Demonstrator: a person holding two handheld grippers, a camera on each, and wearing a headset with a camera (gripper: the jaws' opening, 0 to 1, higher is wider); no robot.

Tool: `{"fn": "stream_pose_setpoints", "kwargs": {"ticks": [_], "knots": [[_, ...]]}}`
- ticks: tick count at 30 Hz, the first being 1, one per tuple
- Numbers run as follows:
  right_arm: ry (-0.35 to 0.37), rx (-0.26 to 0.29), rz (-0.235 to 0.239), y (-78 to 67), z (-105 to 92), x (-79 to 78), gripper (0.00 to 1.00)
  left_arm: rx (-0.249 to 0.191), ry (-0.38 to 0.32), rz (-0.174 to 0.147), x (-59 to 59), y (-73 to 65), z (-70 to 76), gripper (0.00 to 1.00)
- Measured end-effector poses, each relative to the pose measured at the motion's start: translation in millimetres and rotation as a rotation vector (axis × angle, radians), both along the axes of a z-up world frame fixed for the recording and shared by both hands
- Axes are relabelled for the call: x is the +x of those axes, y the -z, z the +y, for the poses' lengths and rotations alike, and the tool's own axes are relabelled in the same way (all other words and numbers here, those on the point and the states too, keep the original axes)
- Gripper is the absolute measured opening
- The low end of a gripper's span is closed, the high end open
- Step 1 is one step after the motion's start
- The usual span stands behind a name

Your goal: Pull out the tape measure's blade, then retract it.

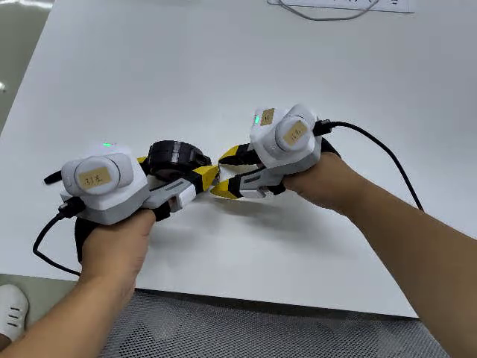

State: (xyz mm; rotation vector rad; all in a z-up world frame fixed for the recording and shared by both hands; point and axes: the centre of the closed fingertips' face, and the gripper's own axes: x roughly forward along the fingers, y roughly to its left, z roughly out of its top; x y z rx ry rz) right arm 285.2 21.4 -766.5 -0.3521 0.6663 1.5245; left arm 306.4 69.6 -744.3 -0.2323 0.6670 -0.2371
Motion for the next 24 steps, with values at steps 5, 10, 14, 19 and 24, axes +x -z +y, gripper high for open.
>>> {"fn": "stream_pose_setpoints", "kwargs": {"ticks": [5, 10, 14, 19, 24], "knots": [[0.019, 0.011, 0.005, -4.9, -5.6, -1.1, 0.33, 0.025, 0.025, -0.006, -1.8, -1.5, 0.5, 0.67], [0.046, 0.025, -0.003, -12.0, -13.3, -2.4, 0.4, 0.084, 0.076, -0.021, -6.3, -4.0, 2.4, 0.71], [0.077, 0.033, 0.001, -17.9, -19.3, -2.9, 0.45, 0.113, 0.109, -0.031, -9.6, -7.2, 3.6, 0.75], [0.104, 0.031, 0.003, -22.2, -27.1, -5.9, 0.5, 0.137, 0.151, -0.05, -12.7, -13.6, 3.2, 0.77], [0.138, 0.033, 0.003, -28.1, -34.7, -6.1, 0.54, 0.154, 0.199, -0.073, -15.5, -21.6, -0.4, 0.78]]}}
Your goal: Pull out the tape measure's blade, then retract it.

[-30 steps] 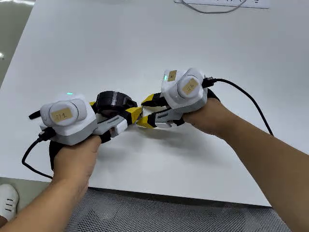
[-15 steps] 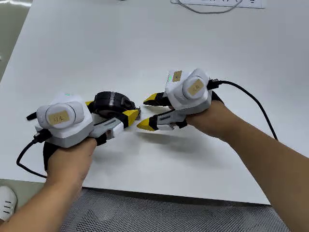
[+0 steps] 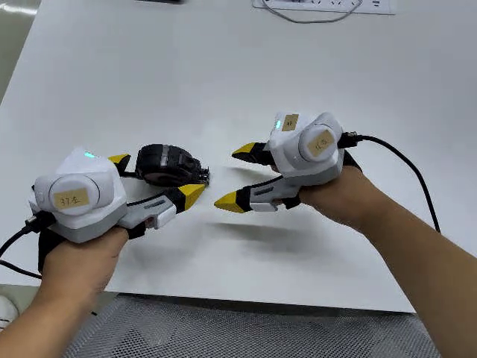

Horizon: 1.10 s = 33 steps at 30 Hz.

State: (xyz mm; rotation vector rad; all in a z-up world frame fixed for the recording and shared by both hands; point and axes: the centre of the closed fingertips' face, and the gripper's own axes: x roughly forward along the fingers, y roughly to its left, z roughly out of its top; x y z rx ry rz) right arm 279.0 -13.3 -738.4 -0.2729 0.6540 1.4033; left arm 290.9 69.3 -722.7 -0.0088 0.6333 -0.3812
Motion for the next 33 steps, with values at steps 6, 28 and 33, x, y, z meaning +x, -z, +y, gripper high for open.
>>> {"fn": "stream_pose_setpoints", "kwargs": {"ticks": [6, 28, 33], "knots": [[0.029, -0.007, -0.012, -2.3, -13.3, 0.3, 0.61, 0.013, 0.054, -0.001, -5.3, -5.9, -3.0, 0.8], [0.12, -0.014, -0.046, -22.5, -61.4, -3.1, 0.72, -0.038, 0.142, 0.007, -20.2, -15.9, -0.4, 0.94], [0.146, -0.017, -0.048, -24.6, -74.4, -2.4, 0.73, -0.022, 0.164, 0.027, -25.9, -13.9, 4.3, 0.94]]}}
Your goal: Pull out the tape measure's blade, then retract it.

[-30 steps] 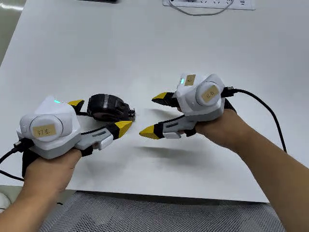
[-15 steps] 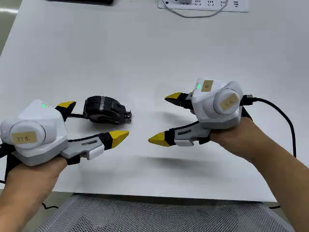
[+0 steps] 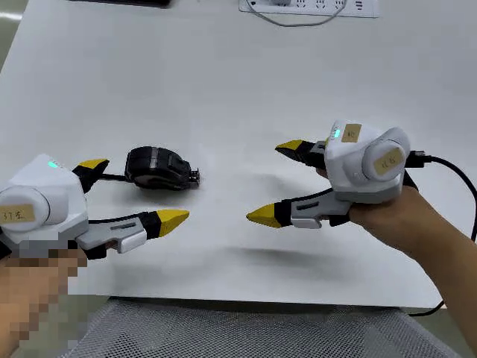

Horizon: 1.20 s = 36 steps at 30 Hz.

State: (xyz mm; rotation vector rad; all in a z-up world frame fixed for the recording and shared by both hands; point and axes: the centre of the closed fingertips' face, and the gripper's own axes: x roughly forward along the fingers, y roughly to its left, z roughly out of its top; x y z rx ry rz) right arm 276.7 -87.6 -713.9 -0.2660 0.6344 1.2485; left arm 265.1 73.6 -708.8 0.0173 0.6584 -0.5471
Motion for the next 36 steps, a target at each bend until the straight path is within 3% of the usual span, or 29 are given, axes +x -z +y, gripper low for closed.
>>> {"fn": "stream_pose_setpoints", "kwargs": {"ticks": [16, 22, 36], "knots": [[0.065, -0.01, -0.002, -6.8, -32.2, -4.5, 0.79, 0.018, 0.047, 0.007, -10.3, -5.3, 10.4, 0.98], [0.079, -0.018, -0.007, -8.1, -42.0, -5.6, 0.81, 0.051, 0.078, 0.003, -15.4, -6.7, 13.0, 0.98], [0.112, -0.022, -0.013, -10.5, -62.1, -19.0, 0.9, 0.074, 0.111, 0.012, -29.2, -7.4, 17.5, 0.99]]}}
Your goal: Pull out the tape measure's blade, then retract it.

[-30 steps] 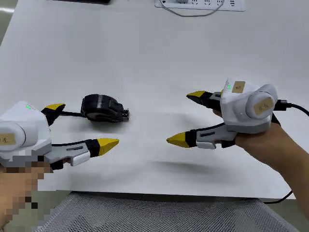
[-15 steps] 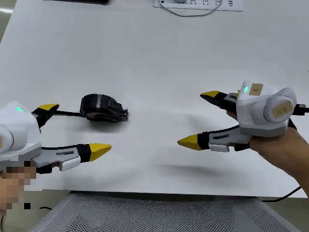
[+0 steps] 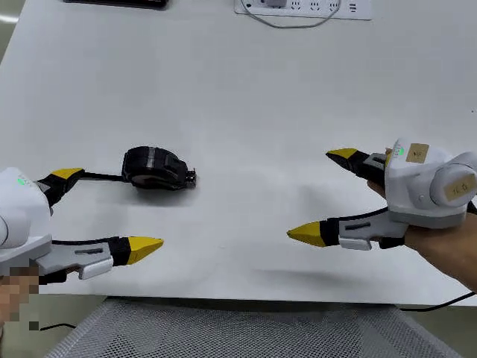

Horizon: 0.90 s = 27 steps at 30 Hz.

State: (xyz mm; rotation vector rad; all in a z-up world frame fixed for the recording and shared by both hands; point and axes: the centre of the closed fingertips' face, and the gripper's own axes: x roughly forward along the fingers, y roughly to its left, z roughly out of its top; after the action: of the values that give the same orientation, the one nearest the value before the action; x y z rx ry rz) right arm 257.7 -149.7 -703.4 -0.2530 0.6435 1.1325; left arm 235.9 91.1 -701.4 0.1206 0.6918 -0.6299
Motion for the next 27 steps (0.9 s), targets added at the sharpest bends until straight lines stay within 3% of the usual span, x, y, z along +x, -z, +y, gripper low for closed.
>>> {"fn": "stream_pose_setpoints", "kwargs": {"ticks": [13, 27], "knots": [[0.022, -0.016, 0.019, 4.9, -14.8, -18.0, 0.99, 0.027, 0.039, 0.002, -10.3, -0.8, 3.3, 0.99], [0.042, -0.054, 0.04, 9.1, -37.5, -31.4, 0.99, 0.027, 0.06, 0.003, -16.8, -3.3, 7.4, 0.99]]}}
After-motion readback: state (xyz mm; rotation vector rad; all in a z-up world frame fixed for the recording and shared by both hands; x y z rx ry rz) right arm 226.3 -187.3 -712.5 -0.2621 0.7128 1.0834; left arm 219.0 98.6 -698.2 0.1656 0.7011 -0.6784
